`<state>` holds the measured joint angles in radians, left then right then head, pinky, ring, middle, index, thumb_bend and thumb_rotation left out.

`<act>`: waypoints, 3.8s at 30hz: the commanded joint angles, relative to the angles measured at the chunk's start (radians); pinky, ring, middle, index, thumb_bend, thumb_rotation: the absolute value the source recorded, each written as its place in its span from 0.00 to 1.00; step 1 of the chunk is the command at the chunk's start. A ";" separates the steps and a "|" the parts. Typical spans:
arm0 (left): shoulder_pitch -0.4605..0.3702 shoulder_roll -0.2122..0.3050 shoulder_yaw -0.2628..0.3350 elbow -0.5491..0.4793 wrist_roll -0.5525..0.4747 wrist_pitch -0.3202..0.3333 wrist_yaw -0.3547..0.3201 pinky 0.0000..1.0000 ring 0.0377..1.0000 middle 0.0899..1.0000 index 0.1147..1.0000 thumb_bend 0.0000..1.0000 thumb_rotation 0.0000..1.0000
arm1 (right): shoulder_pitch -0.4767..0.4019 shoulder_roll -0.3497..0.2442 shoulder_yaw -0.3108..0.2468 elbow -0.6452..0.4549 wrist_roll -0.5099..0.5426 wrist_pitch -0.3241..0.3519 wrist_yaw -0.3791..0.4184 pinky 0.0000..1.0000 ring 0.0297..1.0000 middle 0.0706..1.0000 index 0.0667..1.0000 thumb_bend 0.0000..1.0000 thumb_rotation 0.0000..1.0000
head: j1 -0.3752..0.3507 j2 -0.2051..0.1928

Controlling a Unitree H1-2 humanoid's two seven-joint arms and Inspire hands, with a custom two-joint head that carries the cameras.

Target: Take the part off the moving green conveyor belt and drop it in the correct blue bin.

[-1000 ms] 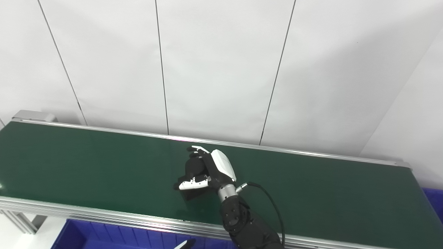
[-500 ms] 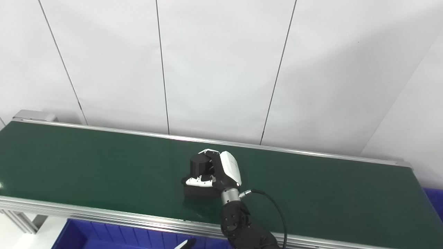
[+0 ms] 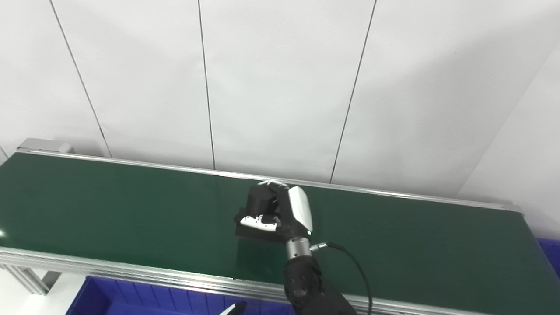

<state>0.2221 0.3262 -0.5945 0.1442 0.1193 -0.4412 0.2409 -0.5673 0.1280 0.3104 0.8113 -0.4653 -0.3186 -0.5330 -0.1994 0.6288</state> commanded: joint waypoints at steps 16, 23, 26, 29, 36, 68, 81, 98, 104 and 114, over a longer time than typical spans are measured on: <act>0.011 -0.009 0.016 -0.078 -0.010 -0.029 -0.037 0.93 0.93 0.93 0.92 0.65 1.00 | 0.350 -0.105 -0.049 -0.667 -0.021 0.162 0.219 0.35 0.38 0.44 0.50 0.51 0.00 | -0.016 0.074; 0.027 -0.010 0.048 -0.116 0.001 -0.029 -0.060 0.93 0.92 0.92 0.92 0.67 1.00 | 0.519 -0.119 -0.054 -0.842 -0.058 0.223 0.282 0.32 0.38 0.44 0.50 0.51 0.00 | -0.017 0.122; 0.024 -0.006 0.058 -0.120 0.014 -0.029 -0.060 0.91 0.92 0.92 0.91 0.68 1.00 | 0.591 -0.126 -0.052 -0.894 -0.099 0.220 0.278 0.30 0.36 0.45 0.51 0.51 0.00 | -0.023 0.135; 0.025 -0.008 0.067 -0.126 0.011 -0.029 -0.063 0.89 0.91 0.91 0.90 0.67 1.00 | 0.651 -0.131 -0.056 -0.924 -0.080 0.189 0.283 0.31 0.36 0.44 0.51 0.51 0.00 | -0.022 0.150; 0.022 -0.015 0.092 -0.132 -0.014 -0.028 -0.107 0.87 0.90 0.91 0.89 0.68 0.97 | 0.774 -0.146 -0.059 -0.923 -0.086 0.135 0.249 0.37 0.39 0.45 0.50 0.51 0.00 | -0.024 0.180; 0.050 -0.076 0.228 -0.164 -0.065 -0.028 -0.264 0.85 0.89 0.89 0.88 0.69 0.95 | 0.848 -0.199 -0.022 -0.748 -0.311 0.191 0.144 0.75 0.76 0.71 0.46 0.51 0.12 | -0.035 0.222; 0.055 -0.094 0.252 -0.162 -0.062 -0.029 -0.292 0.84 0.88 0.89 0.87 0.68 0.95 | 0.906 -0.207 -0.021 -0.832 -0.268 0.203 0.216 0.95 0.97 0.96 0.87 0.72 0.41 | -0.042 0.222; 0.014 -0.114 0.271 -0.090 -0.085 -0.029 -0.331 0.87 0.90 0.90 0.88 0.66 0.93 | 0.947 -0.192 -0.035 -0.840 -0.056 0.019 0.200 0.79 0.87 0.90 0.97 0.79 0.69 | -0.045 0.222; -0.009 -0.129 0.285 -0.054 -0.086 -0.029 -0.350 0.92 0.92 0.91 0.89 0.71 0.90 | 0.946 -0.195 -0.033 -0.810 0.059 -0.064 0.252 0.84 0.89 0.91 0.97 0.80 0.77 | -0.043 0.218; -0.011 -0.144 0.296 -0.037 -0.081 -0.029 -0.356 0.89 0.90 0.91 0.89 0.71 0.89 | 0.937 -0.185 -0.047 -0.782 0.138 -0.126 0.297 0.87 0.90 0.92 0.98 0.79 0.77 | -0.027 0.210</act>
<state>0.2236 0.1883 -0.3046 0.1191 0.0390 -0.4419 -0.1142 0.3803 -0.0657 0.2681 0.0404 -0.3330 -0.3840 -0.2454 -0.2301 0.8406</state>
